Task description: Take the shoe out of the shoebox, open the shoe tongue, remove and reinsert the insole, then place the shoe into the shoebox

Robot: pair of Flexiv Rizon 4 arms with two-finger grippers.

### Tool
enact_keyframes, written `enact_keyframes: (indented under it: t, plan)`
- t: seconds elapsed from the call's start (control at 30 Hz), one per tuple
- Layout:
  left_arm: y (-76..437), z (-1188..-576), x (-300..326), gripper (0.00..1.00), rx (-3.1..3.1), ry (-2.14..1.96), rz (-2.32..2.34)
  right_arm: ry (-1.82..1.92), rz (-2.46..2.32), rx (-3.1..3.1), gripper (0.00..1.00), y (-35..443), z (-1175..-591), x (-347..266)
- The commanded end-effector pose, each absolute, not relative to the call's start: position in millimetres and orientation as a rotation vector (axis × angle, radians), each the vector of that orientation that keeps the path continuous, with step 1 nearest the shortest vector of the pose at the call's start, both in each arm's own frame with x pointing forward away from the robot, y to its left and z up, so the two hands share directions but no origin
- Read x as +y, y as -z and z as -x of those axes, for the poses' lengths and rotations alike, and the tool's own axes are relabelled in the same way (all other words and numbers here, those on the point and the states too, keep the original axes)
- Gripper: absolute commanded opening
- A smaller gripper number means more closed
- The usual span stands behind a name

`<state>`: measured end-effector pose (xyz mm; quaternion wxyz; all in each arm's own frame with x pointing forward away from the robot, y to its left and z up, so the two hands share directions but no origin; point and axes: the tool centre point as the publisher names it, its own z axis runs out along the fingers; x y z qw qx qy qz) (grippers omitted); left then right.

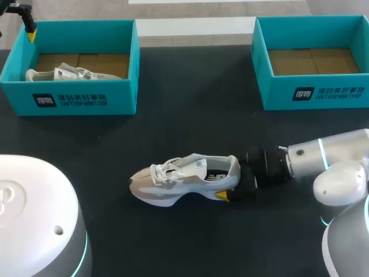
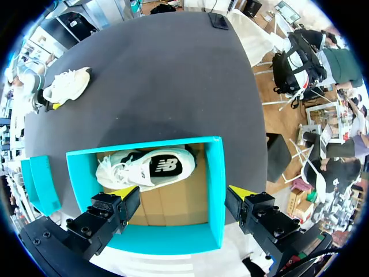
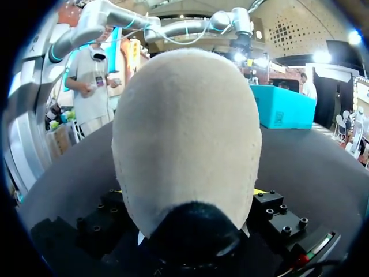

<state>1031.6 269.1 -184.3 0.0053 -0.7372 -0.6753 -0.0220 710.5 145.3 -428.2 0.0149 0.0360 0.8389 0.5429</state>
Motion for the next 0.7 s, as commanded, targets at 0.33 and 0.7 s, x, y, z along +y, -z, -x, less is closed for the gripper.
enact_keyframes:
  t: [0.33, 0.7]
  plan:
    - [184.2, -1031.4, 269.1, 1.0, -2.113, 0.071, 2.308, -1.669, -0.092, 2.626, 0.0, 433.0, -715.9, 145.9]
    - [184.2, -1031.4, 269.1, 1.0, -2.113, 0.071, 2.308, -1.669, -0.092, 2.626, 0.0, 433.0, -715.9, 145.9]
